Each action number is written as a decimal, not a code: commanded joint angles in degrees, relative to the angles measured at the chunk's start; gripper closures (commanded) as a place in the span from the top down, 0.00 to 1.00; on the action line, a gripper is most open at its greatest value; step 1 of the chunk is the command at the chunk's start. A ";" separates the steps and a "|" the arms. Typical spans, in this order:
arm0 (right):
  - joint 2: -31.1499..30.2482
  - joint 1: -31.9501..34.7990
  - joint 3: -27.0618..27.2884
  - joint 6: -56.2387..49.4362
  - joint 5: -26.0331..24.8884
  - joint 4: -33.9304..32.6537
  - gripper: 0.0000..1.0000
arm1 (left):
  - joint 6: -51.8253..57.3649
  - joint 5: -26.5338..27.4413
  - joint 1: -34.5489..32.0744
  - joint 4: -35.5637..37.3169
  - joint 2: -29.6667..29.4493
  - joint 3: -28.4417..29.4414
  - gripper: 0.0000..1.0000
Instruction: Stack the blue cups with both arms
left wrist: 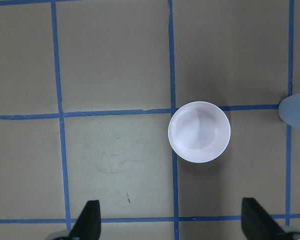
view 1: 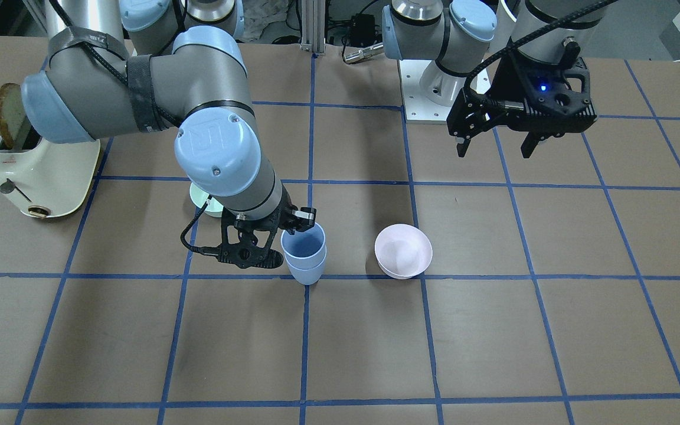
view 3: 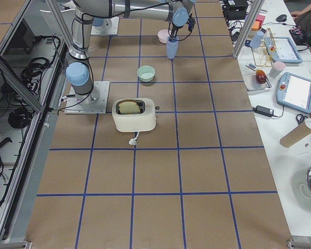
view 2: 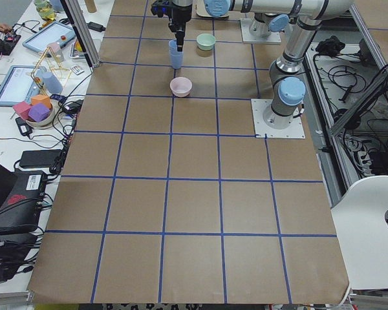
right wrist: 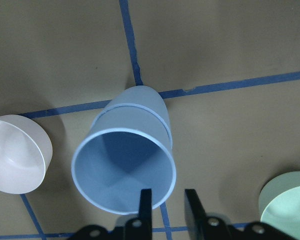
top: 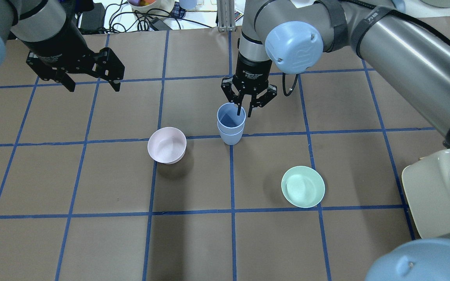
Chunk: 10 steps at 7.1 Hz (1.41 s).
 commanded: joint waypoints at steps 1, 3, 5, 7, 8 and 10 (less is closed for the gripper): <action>-1.04 -0.96 -0.84 0.09 -1.26 -3.75 0.98 | -0.09 0.01 -0.01 0.00 0.01 0.10 1.00; -4.11 -6.21 -0.93 -1.75 -6.86 -3.07 1.00 | -0.09 0.10 0.08 0.00 0.01 0.36 1.00; -7.64 -10.62 -0.32 -7.28 -8.47 -1.05 1.00 | -0.09 0.01 -0.01 0.00 0.01 0.45 1.00; -10.63 -11.69 -0.23 -6.86 -8.65 2.37 1.00 | -0.09 0.10 -0.01 0.00 0.01 0.45 1.00; -10.63 -12.12 0.03 -6.95 -8.74 2.91 1.00 | -0.09 0.19 -0.01 0.00 0.01 0.36 1.00; -11.07 -13.96 1.26 -7.82 -9.26 3.44 1.00 | -0.09 0.10 0.08 0.00 0.01 0.45 1.00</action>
